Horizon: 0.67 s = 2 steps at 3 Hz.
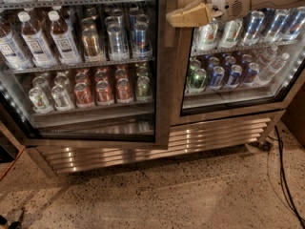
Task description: Open left fridge door
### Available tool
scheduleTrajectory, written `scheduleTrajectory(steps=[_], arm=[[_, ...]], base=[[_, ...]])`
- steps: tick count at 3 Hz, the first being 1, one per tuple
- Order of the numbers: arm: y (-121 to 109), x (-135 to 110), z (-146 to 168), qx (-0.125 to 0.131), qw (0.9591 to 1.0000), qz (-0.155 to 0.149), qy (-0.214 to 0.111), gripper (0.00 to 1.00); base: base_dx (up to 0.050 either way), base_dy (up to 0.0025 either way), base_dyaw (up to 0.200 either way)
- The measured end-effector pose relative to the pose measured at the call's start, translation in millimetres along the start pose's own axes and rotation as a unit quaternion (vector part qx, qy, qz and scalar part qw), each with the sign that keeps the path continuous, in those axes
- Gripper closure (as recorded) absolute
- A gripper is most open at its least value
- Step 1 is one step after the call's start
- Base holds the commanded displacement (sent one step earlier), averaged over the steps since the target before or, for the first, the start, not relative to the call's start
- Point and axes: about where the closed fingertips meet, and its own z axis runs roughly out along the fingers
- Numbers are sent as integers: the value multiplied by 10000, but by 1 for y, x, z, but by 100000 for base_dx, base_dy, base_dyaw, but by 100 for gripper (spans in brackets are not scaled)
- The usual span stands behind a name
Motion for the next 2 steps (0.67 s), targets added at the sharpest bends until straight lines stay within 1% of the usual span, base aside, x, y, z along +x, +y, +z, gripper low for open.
scheduleTrajectory(steps=[2], arm=[[10,-2,-1,-96,9999,27,-84,100]], base=[[0,0,0]])
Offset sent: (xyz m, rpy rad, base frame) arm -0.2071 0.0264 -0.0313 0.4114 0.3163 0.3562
